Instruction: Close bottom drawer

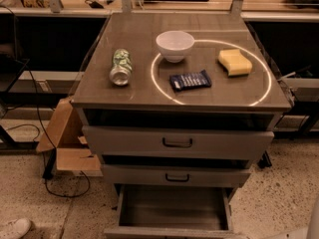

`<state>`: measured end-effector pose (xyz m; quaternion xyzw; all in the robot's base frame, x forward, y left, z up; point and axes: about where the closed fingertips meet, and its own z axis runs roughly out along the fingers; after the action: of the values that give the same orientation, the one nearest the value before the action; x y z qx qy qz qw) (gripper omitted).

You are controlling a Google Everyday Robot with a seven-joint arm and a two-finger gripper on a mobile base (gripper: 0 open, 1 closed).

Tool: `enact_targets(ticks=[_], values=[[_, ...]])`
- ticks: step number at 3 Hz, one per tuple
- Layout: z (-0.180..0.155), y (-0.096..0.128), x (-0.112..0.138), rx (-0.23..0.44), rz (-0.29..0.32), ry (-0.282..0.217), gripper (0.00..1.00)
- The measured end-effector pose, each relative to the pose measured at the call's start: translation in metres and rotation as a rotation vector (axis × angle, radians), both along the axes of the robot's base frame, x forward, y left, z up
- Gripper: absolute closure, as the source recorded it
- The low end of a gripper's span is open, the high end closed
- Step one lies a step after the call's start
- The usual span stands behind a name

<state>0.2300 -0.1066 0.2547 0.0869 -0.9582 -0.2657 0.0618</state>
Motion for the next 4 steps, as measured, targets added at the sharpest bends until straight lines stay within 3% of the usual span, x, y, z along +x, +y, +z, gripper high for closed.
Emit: enact_targets(ticks=[1, 2, 3, 4], values=[[-0.006, 0.011, 0.011, 0.052, -0.042, -0.007, 1.00], [-0.007, 0.011, 0.012, 0.055, -0.045, -0.011, 1.00], [-0.019, 0.002, 0.021, 0.026, -0.080, -0.023, 1.00], [-0.032, -0.023, 0.044, -0.047, -0.123, -0.070, 1.00]])
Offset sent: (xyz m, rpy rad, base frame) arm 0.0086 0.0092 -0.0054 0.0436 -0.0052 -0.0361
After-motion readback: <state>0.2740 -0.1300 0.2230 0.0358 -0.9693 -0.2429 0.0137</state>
